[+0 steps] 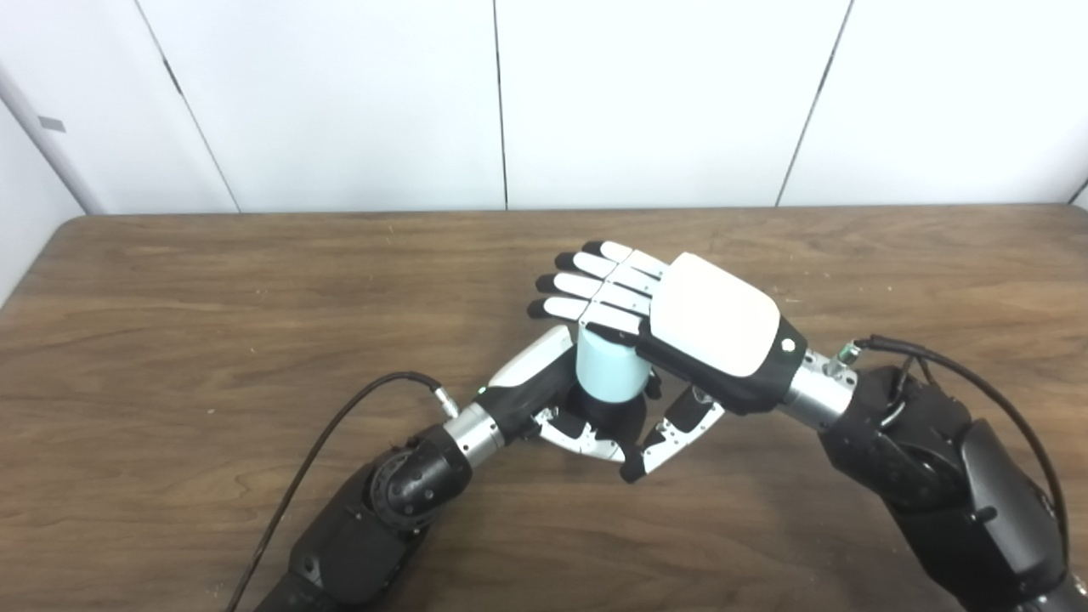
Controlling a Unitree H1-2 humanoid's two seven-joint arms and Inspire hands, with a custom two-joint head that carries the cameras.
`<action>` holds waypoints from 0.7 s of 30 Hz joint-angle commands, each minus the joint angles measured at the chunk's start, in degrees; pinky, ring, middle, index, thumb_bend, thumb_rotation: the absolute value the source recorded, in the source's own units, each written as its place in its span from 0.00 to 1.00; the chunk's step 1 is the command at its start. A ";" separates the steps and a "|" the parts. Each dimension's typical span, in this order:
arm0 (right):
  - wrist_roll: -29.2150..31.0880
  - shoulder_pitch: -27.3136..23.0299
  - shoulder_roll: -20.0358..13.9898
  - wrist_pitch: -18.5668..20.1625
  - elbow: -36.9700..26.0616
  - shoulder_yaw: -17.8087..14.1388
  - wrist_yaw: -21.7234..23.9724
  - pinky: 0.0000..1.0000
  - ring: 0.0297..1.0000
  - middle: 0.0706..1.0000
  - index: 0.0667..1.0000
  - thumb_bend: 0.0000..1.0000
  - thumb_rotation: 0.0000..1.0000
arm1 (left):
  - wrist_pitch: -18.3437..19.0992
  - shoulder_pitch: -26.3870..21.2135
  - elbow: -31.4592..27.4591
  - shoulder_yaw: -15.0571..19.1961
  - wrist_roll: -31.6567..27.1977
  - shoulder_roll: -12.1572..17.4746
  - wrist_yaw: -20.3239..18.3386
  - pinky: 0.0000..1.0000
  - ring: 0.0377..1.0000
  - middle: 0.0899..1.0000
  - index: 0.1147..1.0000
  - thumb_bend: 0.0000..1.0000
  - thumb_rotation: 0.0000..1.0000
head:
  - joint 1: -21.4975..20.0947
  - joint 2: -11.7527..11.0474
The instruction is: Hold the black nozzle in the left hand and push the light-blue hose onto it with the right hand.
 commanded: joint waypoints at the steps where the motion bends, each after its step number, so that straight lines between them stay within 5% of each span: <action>1: 0.94 0.30 -1.46 -0.50 1.11 1.17 2.27 0.91 0.94 0.92 0.89 0.81 0.39 | 5.34 3.88 4.01 -2.01 3.92 2.67 -4.57 0.66 0.68 0.62 0.42 0.51 0.07 | 0.05 0.09; 21: 7.71 -0.78 -5.20 4.74 -0.05 6.01 8.52 0.82 0.90 0.90 0.92 0.82 0.38 | 6.10 3.62 3.95 -1.65 3.22 2.55 -5.46 0.67 0.68 0.60 0.42 0.51 0.07 | -0.16 0.35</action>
